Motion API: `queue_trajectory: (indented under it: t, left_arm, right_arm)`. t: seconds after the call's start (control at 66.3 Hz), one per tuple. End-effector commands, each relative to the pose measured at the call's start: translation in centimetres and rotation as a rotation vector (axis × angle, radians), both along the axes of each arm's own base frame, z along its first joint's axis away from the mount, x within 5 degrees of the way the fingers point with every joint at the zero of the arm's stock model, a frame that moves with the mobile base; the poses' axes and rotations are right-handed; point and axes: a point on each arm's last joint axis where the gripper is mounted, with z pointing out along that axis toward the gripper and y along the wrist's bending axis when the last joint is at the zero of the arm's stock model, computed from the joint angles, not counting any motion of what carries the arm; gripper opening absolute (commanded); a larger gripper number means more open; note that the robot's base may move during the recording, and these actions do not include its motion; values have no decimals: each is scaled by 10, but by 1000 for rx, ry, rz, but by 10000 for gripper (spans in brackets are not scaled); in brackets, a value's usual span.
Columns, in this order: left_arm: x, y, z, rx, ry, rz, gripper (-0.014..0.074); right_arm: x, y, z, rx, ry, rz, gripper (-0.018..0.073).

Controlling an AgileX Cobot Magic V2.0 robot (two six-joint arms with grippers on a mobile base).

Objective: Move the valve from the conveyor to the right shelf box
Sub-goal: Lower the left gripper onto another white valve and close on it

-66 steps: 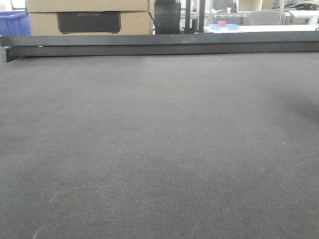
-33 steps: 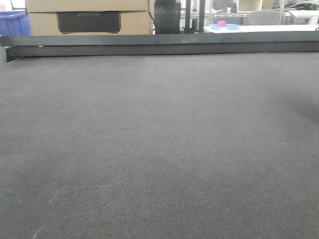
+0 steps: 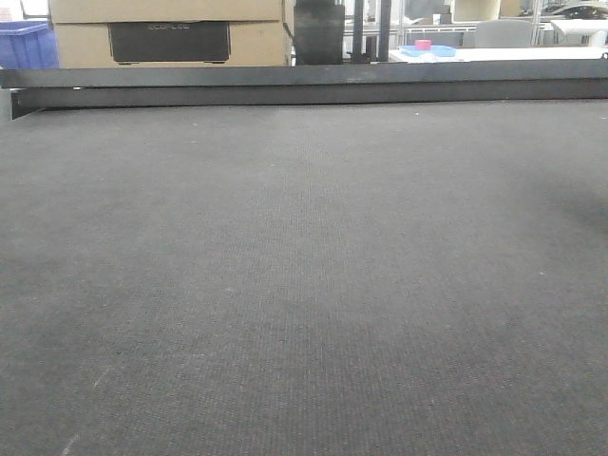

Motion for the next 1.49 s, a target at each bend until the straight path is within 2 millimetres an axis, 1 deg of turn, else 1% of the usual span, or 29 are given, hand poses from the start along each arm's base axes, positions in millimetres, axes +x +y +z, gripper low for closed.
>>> queue_trajectory:
  t: [0.0, 0.075, 0.151, 0.166, 0.211, 0.226, 0.241, 0.257, 0.272, 0.287, 0.302, 0.483, 0.543, 0.574, 0.709, 0.785, 0.83, 0.89, 0.906, 0.951, 1.011, 1.147, 1.298, 1.373, 1.479]
  left_arm:
    - [1, 1, 4, -11, -17, 8, 596]
    - [1, 1, 4, -11, -17, 8, 544]
    - [1, 1, 4, -11, -17, 7, 401]
    - [1, 1, 4, -11, -17, 7, 347]
    - [2, 1, 6, -12, -16, 6, 225]
    - [1, 1, 7, -13, -13, 6, 159]
    - [2, 1, 8, -13, -13, 5, 113]
    - [2, 1, 9, -14, -10, 4, 41]
    - [2, 1, 11, -13, -12, 4, -8]
    - [2, 1, 11, -13, -12, 3, -33]
    - [2, 1, 12, -14, -12, 3, -109]
    - [-1, -4, 44, -43, -52, 1, -111]
    - [-8, -10, 62, -48, -84, -8, -111]
    - [-10, -13, 68, -45, -97, -14, -111]
    - [-31, -33, 111, -21, -197, -45, -111]
    - [-51, -50, 142, -4, -285, -48, -111]
    - [-61, -58, 156, 10, -324, -38, -111]
    - [-75, -67, 172, 23, -373, -30, -111]
    - [-82, -72, 180, 28, -397, -31, -111]
    - [-95, -80, 193, 25, -443, -37, -111]
    - [-109, -85, 206, 22, -488, -43, -111]
    - [-133, -92, 225, 18, -565, -58, -111]
    - [-162, -93, 245, 26, -659, -58, -111]
    - [-176, -94, 254, 31, -714, -57, -111]
    - [-186, -95, 262, 36, -778, -54, -111]
  right_arm:
    - [1, -1, 10, -4, -78, 0, -153]
    - [1, -1, 10, -4, -81, 0, -153]
    - [1, -1, 10, -4, -81, 0, -153]
    - [1, -1, 10, -4, -81, 0, -153]
    - [1, -1, 10, -4, -81, 0, -153]
    - [1, -1, 10, -4, -81, 0, -153]
    - [1, -1, 10, -4, -81, 0, -153]
    - [1, -1, 10, -4, -81, 0, -153]
    - [1, -1, 10, -4, -81, 0, -153]
    - [1, -1, 10, -4, -81, 0, -153]
    - [1, -1, 10, -4, -81, 0, -153]
    - [1, -1, 10, -4, -83, -1, -153]
    - [1, -1, 10, -4, -83, -1, -153]
    - [1, -1, 10, -4, -83, -1, -153]
    - [-2, 1, 10, -3, -62, 9, -153]
    - [-6, 5, 15, -2, -65, 26, -153]
    - [-7, 8, 19, -1, -66, 38, -153]
    - [-8, 13, 28, 0, -81, 57, -153]
    - [-8, 14, 32, 2, -90, 61, -153]
    - [-9, 19, 42, 10, -115, 74, -153]
    - [-11, 22, 55, 20, -152, 81, -153]
    - [-16, 23, 80, 29, -228, 89, -153]
    - [-33, 21, 110, 43, -355, 87, -153]
    - [-45, 19, 125, 52, -431, 85, -153]
    - [-58, 17, 138, 61, -506, 83, -153]
